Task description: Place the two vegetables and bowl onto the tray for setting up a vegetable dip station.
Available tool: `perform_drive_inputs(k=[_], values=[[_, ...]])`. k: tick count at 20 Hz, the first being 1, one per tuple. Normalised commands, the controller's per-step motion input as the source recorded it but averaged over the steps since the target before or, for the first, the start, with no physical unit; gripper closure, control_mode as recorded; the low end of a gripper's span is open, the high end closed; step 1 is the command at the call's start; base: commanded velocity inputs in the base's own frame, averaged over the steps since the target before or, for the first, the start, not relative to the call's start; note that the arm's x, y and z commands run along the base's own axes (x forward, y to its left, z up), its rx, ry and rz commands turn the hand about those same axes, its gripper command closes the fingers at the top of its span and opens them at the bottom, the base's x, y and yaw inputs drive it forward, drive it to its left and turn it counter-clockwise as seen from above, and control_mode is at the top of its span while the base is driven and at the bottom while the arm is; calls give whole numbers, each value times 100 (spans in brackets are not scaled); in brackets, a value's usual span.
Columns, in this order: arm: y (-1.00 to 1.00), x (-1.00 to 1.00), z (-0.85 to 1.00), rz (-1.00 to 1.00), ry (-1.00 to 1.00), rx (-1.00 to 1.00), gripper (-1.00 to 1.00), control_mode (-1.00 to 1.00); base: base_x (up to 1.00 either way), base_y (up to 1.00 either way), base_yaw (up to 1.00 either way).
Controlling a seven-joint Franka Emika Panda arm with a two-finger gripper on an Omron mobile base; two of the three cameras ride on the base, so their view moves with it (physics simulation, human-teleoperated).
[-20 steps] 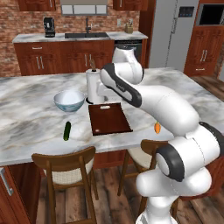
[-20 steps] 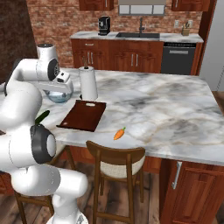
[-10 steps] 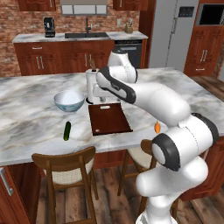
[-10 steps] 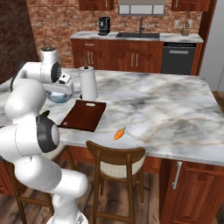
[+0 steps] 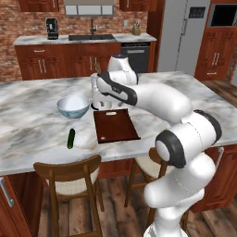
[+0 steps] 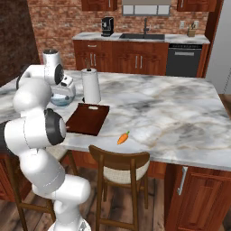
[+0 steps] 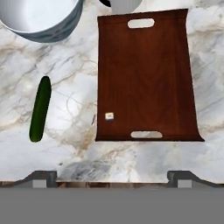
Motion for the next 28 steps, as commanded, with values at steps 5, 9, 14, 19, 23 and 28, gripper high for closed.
perform_drive_inputs(k=[5,9,14,19,23,28], values=[[18,30,-12,-8,0,1,-100,-100,0,0,0],[10,31,-12,-9,1,3,-100,-100,0,0,0],[9,28,-18,-9,4,7,-100,-100,0,0,0],[10,26,-18,-5,4,5,-100,-100,0,0,0],[13,26,-15,-5,0,1,-100,-100,0,0,0],[13,28,-11,-9,0,0,-100,-100,0,0,0]])
